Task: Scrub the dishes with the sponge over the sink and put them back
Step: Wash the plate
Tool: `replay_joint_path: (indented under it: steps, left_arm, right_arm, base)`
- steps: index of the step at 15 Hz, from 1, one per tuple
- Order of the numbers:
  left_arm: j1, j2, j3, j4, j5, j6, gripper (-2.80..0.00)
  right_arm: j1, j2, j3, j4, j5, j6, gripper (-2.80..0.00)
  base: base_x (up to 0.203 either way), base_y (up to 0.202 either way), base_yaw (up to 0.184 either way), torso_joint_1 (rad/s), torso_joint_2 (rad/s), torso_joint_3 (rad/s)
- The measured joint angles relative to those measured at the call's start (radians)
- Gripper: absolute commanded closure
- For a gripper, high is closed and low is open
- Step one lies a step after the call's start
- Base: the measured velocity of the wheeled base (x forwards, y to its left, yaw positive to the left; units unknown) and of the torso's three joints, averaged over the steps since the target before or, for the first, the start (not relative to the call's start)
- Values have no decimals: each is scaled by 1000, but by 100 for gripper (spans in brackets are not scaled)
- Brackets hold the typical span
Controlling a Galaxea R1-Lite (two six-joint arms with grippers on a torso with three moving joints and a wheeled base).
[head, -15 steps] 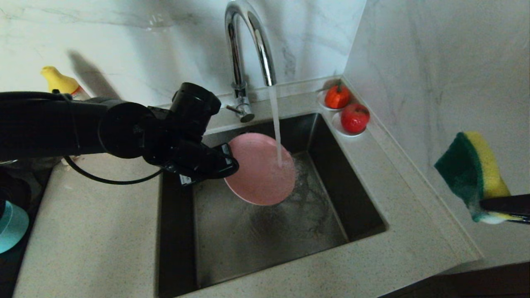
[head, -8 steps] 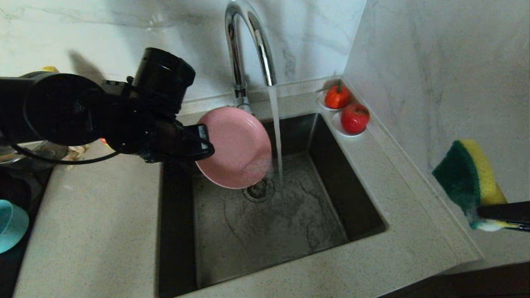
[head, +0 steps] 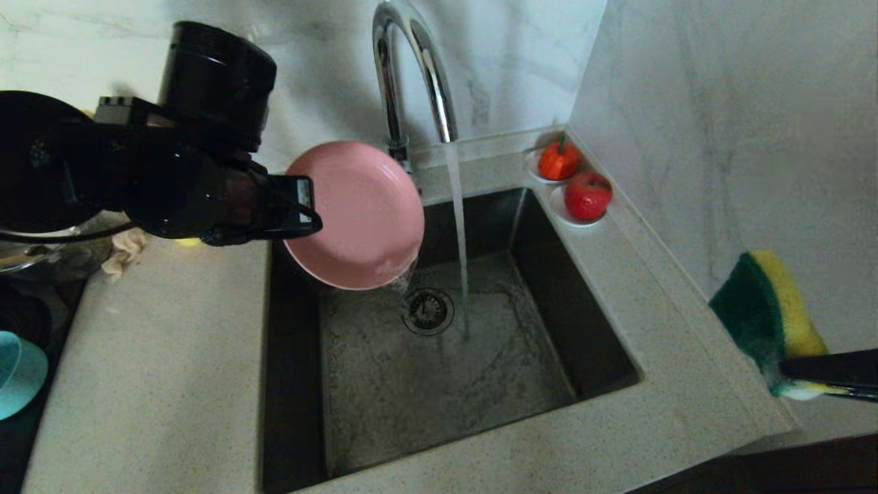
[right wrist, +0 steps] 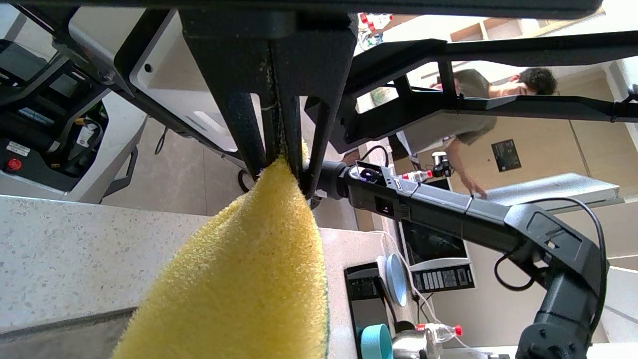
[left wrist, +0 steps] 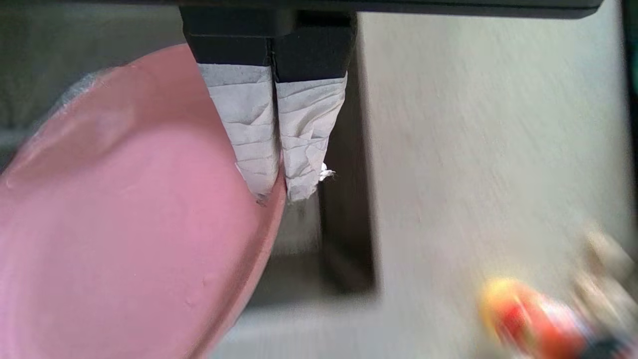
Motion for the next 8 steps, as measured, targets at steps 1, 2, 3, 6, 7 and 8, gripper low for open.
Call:
replay_joint_path:
  steps: [1, 2, 3, 6, 7, 8]
  left_arm:
    - [0, -9, 9, -46, 31, 51, 0]
    - [0, -16, 19, -92, 60, 96, 0]
    - [-3, -24, 32, -145, 76, 142, 0]
    - [-7, -55, 76, -281, 82, 266, 0]
    - [-7, -66, 95, -324, 82, 304, 0]
    - [-7, -75, 115, -365, 83, 337, 0]
  right_arm:
    - [0, -2, 0, 1, 0, 0, 0]
    - [0, -4, 1, 2, 0, 1, 0]
    - [0, -5, 2, 4, 0, 1, 0]
    - [0, -6, 1, 8, 1, 3, 0]
    - [0, -6, 0, 9, 2, 3, 0]
    - [0, -6, -1, 9, 1, 3, 0]
  base:
    - [0, 0, 0, 0, 0, 0]
    - [0, 0, 0, 0, 0, 0]
    - [0, 0, 0, 0, 0, 0]
    - [0, 0, 0, 0, 0, 0]
    - [0, 0, 0, 0, 0, 0]
    - [0, 0, 0, 0, 0, 0]
